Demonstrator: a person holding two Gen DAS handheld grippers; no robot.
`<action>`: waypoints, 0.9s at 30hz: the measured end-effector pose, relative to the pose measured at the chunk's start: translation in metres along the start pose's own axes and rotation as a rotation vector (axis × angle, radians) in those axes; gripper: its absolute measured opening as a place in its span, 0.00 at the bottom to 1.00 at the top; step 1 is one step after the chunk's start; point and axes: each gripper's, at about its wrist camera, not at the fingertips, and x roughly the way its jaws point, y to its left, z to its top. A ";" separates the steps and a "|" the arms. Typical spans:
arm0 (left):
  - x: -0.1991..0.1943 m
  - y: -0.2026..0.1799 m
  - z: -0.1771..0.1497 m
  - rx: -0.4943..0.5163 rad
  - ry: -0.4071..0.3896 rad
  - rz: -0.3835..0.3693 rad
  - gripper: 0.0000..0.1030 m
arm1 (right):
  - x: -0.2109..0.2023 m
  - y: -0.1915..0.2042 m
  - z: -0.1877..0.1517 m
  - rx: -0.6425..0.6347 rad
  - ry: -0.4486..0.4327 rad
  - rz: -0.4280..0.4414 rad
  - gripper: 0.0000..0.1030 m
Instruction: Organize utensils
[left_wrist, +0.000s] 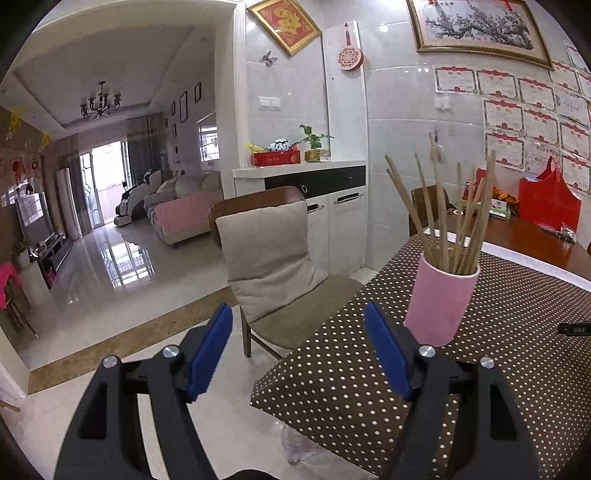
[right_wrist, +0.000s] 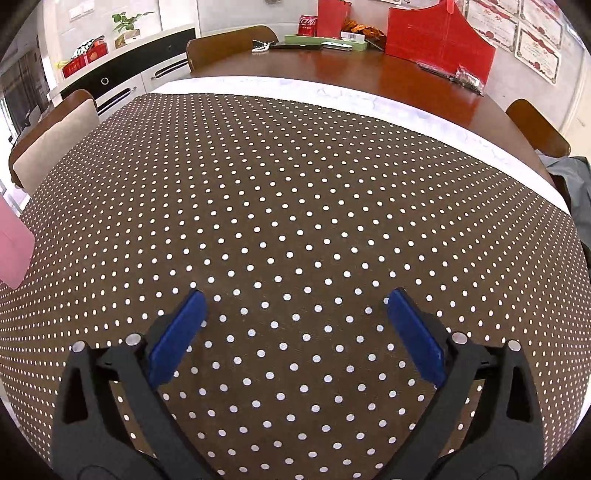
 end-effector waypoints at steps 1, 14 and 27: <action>0.003 0.001 0.001 -0.004 0.001 -0.004 0.71 | 0.000 0.000 0.000 0.000 0.000 0.000 0.94; 0.030 0.011 -0.001 0.006 0.044 0.003 0.71 | 0.000 0.000 0.000 0.000 0.000 0.000 0.94; 0.066 0.022 -0.005 0.028 0.082 0.000 0.71 | 0.000 0.000 0.000 0.000 0.000 0.000 0.94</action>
